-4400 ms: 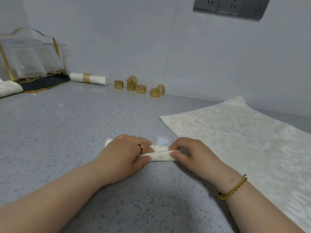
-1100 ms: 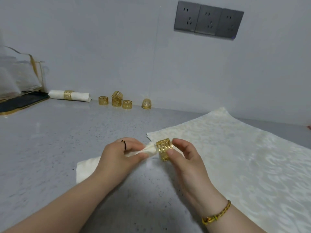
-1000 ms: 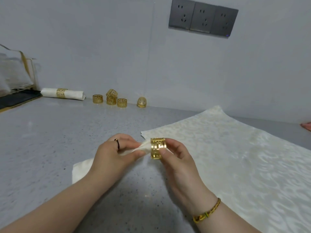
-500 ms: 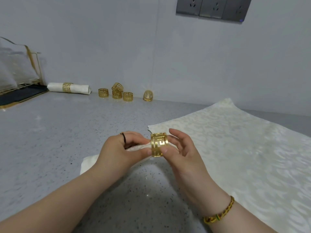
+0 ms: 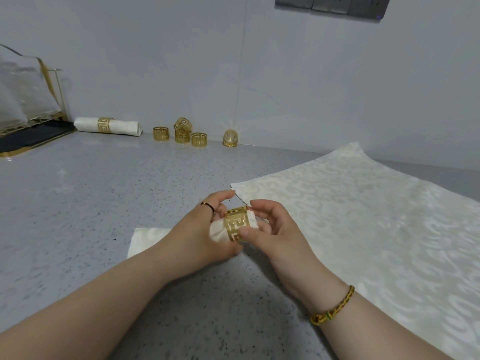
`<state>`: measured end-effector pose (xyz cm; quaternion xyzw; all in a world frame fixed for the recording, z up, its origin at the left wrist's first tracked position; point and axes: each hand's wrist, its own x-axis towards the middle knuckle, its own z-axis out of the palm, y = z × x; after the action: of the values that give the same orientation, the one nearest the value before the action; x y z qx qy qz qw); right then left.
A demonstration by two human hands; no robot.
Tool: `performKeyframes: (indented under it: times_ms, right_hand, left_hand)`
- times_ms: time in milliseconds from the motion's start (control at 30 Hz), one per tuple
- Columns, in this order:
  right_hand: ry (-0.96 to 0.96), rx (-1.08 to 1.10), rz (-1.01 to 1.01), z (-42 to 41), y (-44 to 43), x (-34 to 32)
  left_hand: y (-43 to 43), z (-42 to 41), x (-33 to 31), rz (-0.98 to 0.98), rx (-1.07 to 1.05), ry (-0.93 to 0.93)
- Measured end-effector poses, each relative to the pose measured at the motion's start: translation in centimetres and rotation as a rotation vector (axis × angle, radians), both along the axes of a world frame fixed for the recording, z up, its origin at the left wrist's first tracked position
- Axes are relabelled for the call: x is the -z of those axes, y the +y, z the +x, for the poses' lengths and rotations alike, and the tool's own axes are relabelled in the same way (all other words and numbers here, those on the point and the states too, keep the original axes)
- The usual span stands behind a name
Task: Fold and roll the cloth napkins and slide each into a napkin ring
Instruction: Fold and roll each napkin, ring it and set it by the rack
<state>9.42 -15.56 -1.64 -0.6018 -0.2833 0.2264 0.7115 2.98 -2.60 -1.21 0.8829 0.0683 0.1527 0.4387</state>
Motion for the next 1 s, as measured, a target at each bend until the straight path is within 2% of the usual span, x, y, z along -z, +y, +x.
performKeyframes:
  times_ms: [133,267,367,567,667,800,1000]
  right_hand:
    - [-0.06,-0.041,-0.047,-0.5,0.2,0.2]
    - [0.065,0.038,-0.05,-0.1,0.3,0.3]
    - [0.02,0.116,-0.198,0.3,0.3,0.4]
    - [-0.157,0.155,-0.351,0.4,0.0,0.1]
    - [-0.101,0.186,-0.367,0.7,0.1,0.2]
    - [0.065,0.212,-0.295,1.6,-0.2,-0.1]
    - [0.054,0.204,-0.273,2.2,-0.9,-0.7]
  left_hand:
    - [-0.7,0.3,0.5,0.147,-0.073,-0.066]
    - [-0.5,0.2,0.4,0.334,-0.04,-0.018]
    - [-0.3,0.1,0.1,0.453,-0.041,0.025]
    - [-0.8,-0.1,-1.0,0.74,-0.025,0.111]
    - [0.0,-0.3,-1.1,0.756,-0.038,0.132]
    - [1.6,-0.8,-1.0,0.761,-0.088,0.125]
    - [2.4,-0.9,-1.2,0.733,-0.064,0.146]
